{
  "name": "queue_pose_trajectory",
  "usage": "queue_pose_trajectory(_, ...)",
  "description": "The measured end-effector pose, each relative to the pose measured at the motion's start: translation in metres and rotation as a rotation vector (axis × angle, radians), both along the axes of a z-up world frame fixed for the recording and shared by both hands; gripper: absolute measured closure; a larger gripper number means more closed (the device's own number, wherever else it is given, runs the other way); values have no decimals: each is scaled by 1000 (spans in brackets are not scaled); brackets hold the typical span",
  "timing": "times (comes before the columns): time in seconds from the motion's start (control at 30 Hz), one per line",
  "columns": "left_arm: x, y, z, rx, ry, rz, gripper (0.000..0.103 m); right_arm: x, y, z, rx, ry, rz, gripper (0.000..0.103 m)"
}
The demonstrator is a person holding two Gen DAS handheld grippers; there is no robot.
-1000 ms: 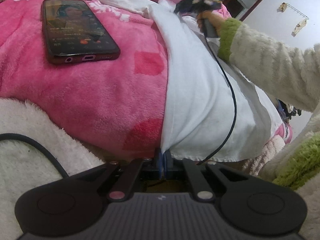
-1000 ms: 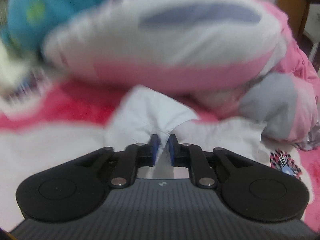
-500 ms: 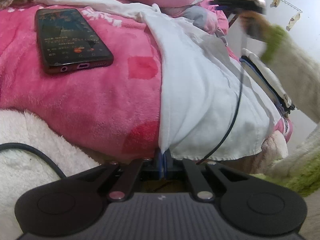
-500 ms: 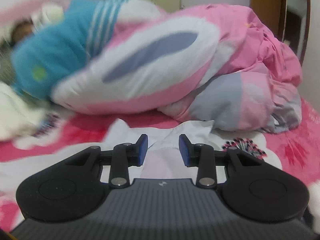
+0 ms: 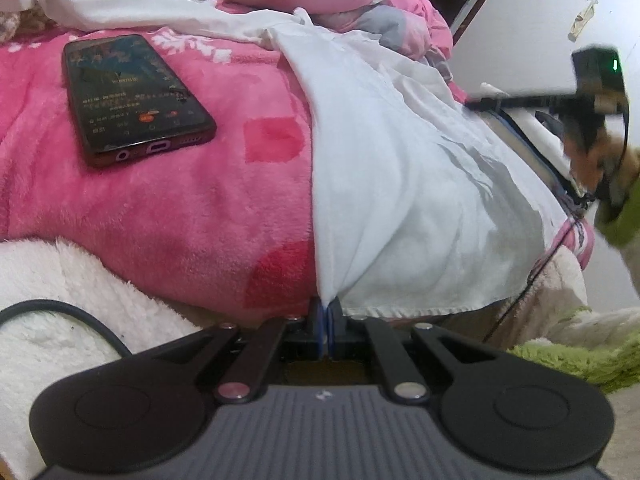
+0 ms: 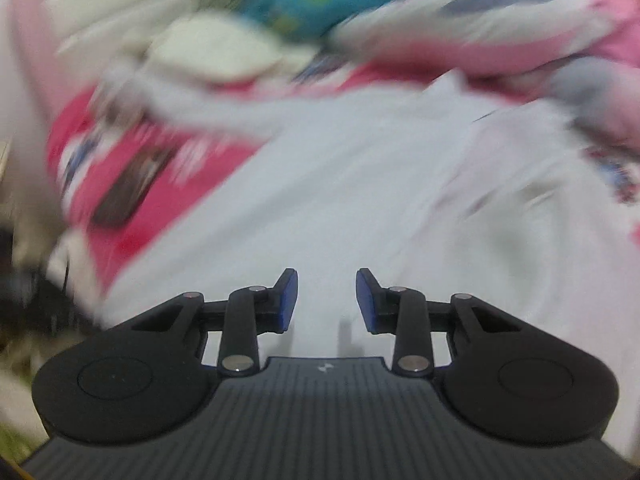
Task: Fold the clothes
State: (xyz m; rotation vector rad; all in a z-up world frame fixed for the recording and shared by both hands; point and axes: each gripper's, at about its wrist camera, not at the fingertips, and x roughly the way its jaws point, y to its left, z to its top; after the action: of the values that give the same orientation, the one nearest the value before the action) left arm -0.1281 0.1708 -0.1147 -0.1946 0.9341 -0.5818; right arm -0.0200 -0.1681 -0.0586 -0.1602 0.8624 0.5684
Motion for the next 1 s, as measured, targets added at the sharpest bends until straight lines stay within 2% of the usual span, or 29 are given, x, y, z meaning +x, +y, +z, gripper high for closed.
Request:
queue_pose_trajectory(0.07,1,-2,-1,3,28,6,97,-1,9,-30,-60,55,13,74)
queue_pose_trajectory(0.13,-1,0,2,28,50,23,87,-3,8,-34,-49,39,10,74)
queue_pose_trajectory(0.23,-13,8,24,30,10,36,77,1,4,-4,7,27,1,73)
queue_pose_trajectory(0.3,-18,15,43,-5,-29,38,71,1,-3,24,66,-16,-6,72)
queue_pose_trajectory(0.4,-11,17,71,-56,-91,27,69,14,-14,66,157,-71,-34,72)
queue_pose_trajectory(0.53,40,-11,83,-99,-130,52,67,64,-26,102,274,-86,-113,68)
queue_pose_trajectory(0.63,80,-33,92,-131,-158,71,68,120,-37,103,347,-42,-233,62)
queue_pose_trajectory(0.7,109,-49,83,-103,-149,113,68,164,-40,93,387,14,-303,62)
queue_pose_trajectory(0.8,144,-62,62,-56,-104,167,69,223,-29,69,352,58,-377,62)
queue_pose_trajectory(0.9,160,-66,41,-26,-71,177,70,264,2,44,209,21,-382,62)
queue_pose_trajectory(1.0,153,-61,35,-23,-117,158,70,294,37,27,93,-51,-349,62)
